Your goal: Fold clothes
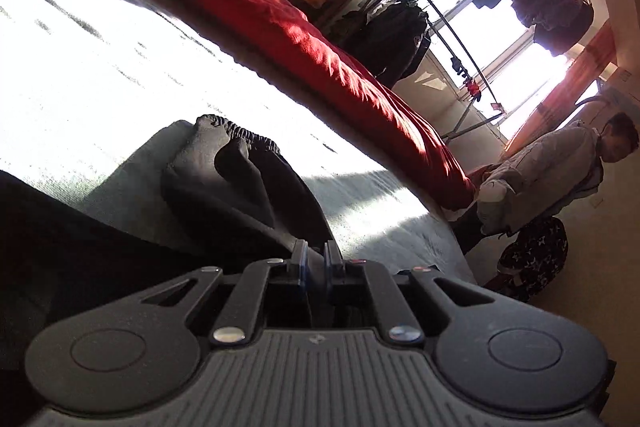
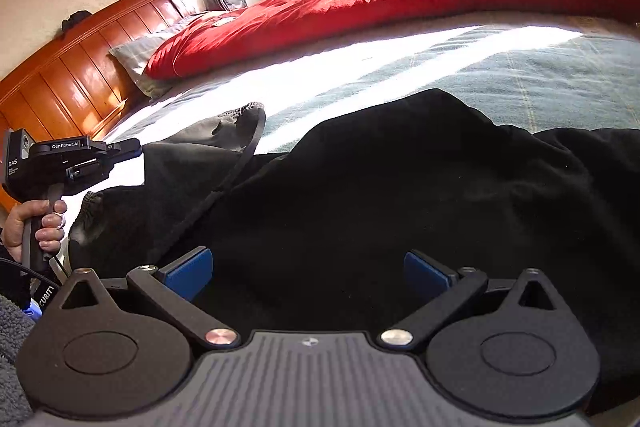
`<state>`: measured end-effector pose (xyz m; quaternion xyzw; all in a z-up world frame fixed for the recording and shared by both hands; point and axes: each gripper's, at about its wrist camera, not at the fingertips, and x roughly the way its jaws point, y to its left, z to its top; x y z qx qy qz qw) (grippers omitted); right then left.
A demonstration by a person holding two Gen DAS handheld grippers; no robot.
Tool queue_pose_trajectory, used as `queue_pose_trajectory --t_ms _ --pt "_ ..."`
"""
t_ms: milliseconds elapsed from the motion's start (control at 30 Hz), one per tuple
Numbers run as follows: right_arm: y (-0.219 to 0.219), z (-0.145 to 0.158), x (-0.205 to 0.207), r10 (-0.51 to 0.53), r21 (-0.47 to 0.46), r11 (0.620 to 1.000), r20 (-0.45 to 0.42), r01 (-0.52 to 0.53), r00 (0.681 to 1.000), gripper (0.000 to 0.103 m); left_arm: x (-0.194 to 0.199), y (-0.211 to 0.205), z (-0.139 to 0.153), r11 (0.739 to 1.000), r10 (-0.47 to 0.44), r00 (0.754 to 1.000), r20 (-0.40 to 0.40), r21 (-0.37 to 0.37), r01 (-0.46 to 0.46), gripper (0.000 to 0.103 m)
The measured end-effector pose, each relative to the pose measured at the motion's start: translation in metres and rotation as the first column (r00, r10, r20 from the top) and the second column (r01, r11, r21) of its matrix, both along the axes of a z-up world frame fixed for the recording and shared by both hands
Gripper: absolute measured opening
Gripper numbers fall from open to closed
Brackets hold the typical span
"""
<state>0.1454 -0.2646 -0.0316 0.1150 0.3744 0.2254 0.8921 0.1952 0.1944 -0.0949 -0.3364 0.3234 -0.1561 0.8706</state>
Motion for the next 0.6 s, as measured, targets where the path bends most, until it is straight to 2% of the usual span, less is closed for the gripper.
queue_pose_trajectory --t_ms 67,133,200,300,333,433,533,600 --pt "0.0 0.001 -0.001 0.0 -0.004 1.0 0.0 0.0 1.0 0.103 0.003 0.005 -0.016 1.0 0.021 0.997 -0.08 -0.011 -0.022 0.019" --pt "-0.001 0.002 -0.003 -0.001 -0.008 1.0 0.0 0.001 1.0 0.103 0.001 0.008 -0.025 1.0 0.018 0.994 -0.11 -0.023 -0.021 0.028" --pt "-0.002 0.002 -0.004 -0.003 -0.011 1.0 -0.006 0.003 1.0 0.103 0.0 0.012 -0.033 0.999 -0.004 0.99 -0.144 -0.049 -0.003 0.055" --pt "-0.002 -0.003 -0.004 -0.011 -0.017 1.0 -0.027 0.011 1.0 0.103 0.004 0.01 -0.04 0.996 -0.051 0.984 -0.17 -0.075 0.038 0.063" --pt "-0.002 -0.005 -0.003 -0.015 -0.021 1.0 -0.035 0.014 0.999 0.103 0.006 0.008 -0.042 0.996 -0.066 0.983 -0.173 -0.063 0.056 0.064" --pt "0.005 -0.004 -0.002 -0.004 -0.021 1.0 -0.036 0.003 0.999 0.103 0.017 0.006 -0.048 0.994 -0.098 0.982 -0.16 -0.059 0.09 0.064" --pt "0.013 -0.001 -0.001 0.016 -0.028 0.999 -0.031 -0.017 0.999 0.103 0.029 0.002 -0.046 0.986 -0.154 0.983 -0.1 -0.08 0.146 0.062" --pt "0.019 -0.001 0.0 0.026 -0.03 0.999 -0.033 -0.027 0.999 0.103 0.041 -0.002 -0.052 0.981 -0.184 0.979 -0.091 -0.084 0.176 0.061"
